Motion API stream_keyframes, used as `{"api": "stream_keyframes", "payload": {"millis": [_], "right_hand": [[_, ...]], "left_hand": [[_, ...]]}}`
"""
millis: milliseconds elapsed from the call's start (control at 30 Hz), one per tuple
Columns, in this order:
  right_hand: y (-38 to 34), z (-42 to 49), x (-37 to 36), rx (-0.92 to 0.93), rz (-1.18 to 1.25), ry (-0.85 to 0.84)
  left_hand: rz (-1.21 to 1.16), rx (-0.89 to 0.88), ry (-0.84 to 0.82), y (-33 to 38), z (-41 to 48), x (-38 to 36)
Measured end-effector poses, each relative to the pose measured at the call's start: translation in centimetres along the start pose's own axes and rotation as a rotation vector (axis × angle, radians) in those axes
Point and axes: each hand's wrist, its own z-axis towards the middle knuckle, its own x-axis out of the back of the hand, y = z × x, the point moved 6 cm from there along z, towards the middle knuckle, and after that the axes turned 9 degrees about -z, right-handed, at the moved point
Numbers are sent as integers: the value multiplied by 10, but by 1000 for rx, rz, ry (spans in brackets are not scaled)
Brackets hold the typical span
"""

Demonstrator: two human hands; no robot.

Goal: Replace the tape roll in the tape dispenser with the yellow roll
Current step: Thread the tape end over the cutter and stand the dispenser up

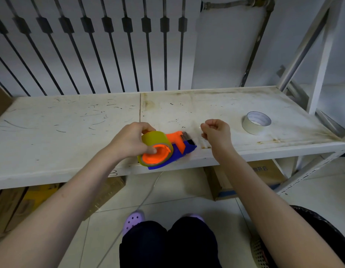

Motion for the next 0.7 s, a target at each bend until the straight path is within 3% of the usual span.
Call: {"api": "stream_keyframes", "payload": {"millis": [133,333,700], "right_hand": [[-3,1,4,40,10,0],[-13,2,14,113,-10,-17],[13,4,18,31,-30,-63]], "left_hand": [[78,10,-23,9,3,-5],[376,15,-85,34,13,-27],[509,-284,77,72,14,-54]]}}
